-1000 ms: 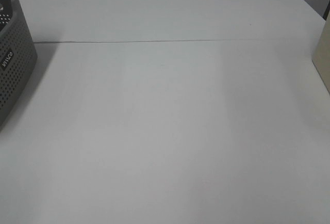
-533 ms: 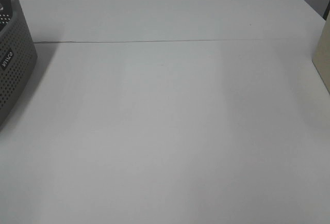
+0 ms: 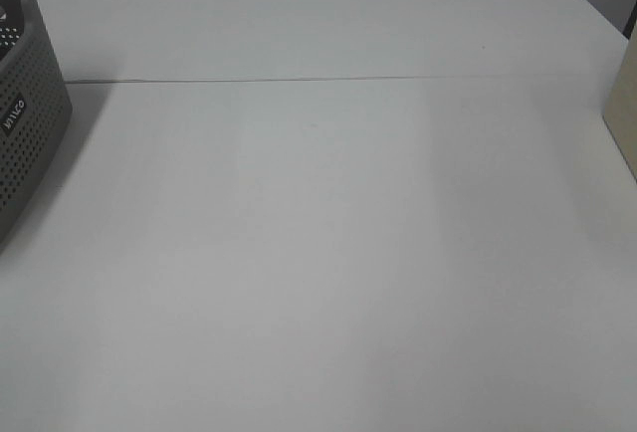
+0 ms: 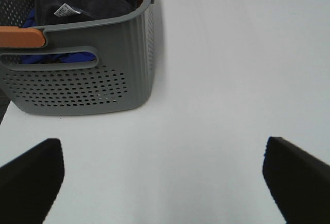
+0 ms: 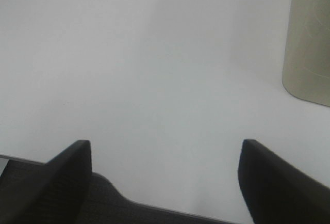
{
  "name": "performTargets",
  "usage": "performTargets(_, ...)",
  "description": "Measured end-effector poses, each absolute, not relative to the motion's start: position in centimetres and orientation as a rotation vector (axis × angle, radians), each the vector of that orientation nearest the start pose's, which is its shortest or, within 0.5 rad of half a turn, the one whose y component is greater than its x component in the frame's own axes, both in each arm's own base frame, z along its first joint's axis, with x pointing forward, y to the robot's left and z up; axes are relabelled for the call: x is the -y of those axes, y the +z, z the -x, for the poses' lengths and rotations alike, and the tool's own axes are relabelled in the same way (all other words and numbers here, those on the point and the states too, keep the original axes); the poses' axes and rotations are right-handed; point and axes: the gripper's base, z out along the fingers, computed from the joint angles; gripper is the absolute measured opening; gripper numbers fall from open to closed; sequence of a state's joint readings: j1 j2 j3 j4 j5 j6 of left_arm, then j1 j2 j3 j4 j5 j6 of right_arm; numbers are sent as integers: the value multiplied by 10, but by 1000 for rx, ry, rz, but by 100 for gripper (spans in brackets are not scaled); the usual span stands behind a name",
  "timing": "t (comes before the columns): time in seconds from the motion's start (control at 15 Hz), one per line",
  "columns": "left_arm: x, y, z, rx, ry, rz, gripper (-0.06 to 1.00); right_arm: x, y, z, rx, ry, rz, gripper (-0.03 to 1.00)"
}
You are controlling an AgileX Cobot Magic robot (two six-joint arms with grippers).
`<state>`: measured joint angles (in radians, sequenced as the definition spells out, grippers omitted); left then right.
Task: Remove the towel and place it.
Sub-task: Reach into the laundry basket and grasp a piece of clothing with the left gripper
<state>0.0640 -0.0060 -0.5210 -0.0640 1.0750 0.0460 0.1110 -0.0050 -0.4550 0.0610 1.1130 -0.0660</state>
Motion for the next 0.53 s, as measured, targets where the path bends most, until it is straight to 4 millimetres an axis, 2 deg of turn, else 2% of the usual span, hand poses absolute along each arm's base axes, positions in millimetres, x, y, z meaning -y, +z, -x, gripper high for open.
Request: performTargets(0.53, 6, 282, 9, -2030, -7, 14, 99, -5, 261, 4, -2128, 101, 192, 76)
